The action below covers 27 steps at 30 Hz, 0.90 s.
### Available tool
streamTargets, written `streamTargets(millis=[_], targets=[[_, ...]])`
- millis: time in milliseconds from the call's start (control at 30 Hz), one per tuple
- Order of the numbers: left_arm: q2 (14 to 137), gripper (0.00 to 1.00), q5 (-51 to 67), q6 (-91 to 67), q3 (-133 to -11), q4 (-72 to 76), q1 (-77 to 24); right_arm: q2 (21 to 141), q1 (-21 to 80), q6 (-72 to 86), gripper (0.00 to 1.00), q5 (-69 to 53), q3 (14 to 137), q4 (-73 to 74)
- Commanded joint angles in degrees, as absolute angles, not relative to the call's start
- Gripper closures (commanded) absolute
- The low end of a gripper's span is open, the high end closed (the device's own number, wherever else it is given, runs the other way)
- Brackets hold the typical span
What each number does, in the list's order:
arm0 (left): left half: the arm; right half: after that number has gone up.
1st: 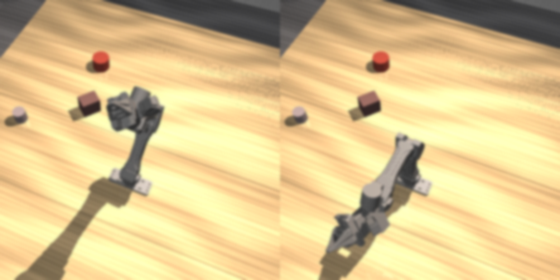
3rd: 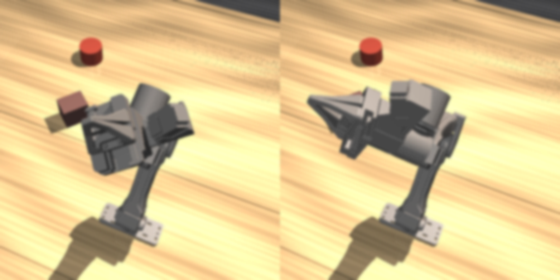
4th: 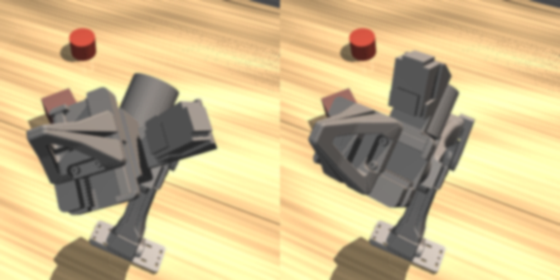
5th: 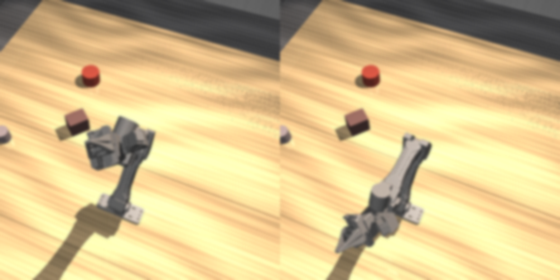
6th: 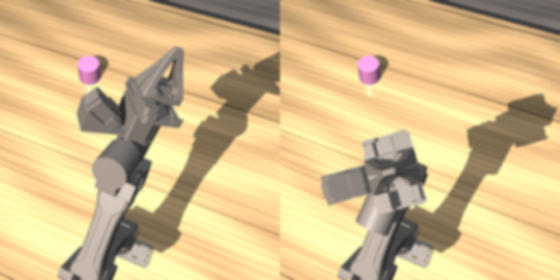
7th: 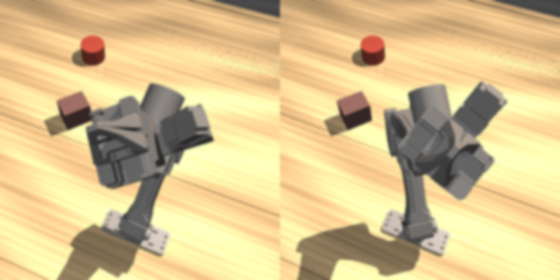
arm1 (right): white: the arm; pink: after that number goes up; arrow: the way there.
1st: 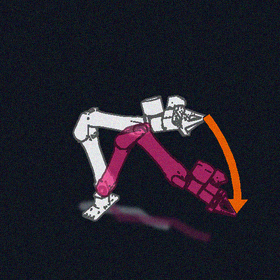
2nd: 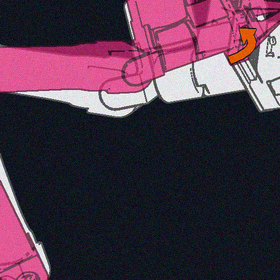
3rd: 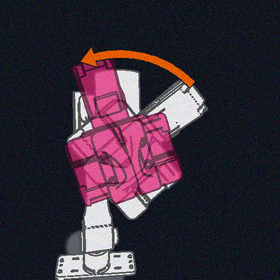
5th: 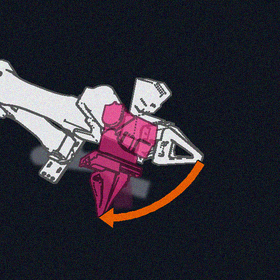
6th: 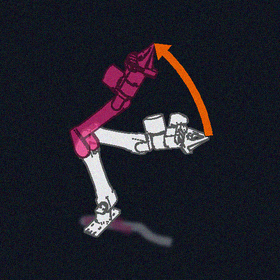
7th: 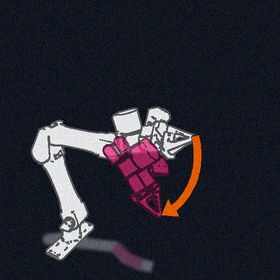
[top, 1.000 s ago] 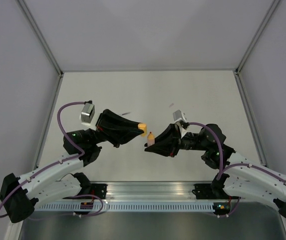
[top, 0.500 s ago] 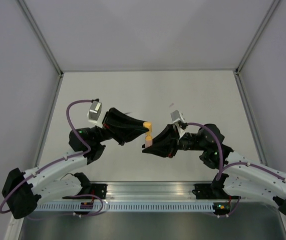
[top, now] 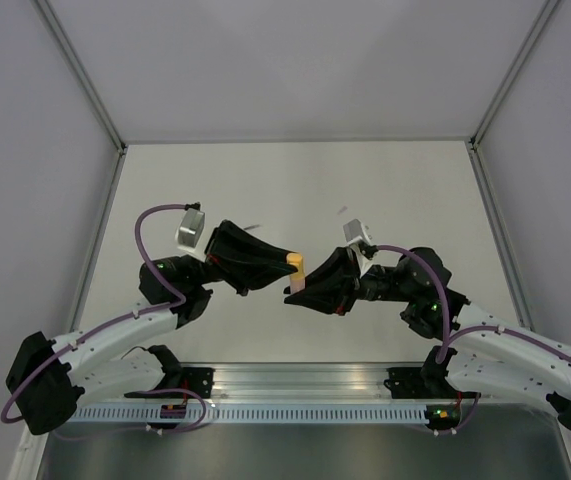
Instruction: Insert the pens into the pen caps
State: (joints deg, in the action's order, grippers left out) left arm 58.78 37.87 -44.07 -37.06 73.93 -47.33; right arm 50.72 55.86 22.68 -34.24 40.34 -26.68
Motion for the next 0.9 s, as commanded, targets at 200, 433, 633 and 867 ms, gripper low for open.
streamTargets(millis=[200,433,633,867], targets=[[57.92,0.81,41.75,-45.0,-34.1,76.3,-47.46,48.87,55.81,20.13,1.0,-32.79,45.53,-25.85],[58.27,0.59,39.99,-46.23,-32.7,78.48,-47.37,49.57,55.72,19.69,1.0,-32.96,45.62,-26.46],[57.57,0.42,38.5,-45.97,-31.2,78.93,-47.37,49.66,55.81,17.76,1.0,-32.87,45.36,-24.09],[55.2,0.28,37.62,-43.86,-31.99,74.45,-47.37,49.22,55.81,16.7,1.0,-32.96,44.38,-22.5]])
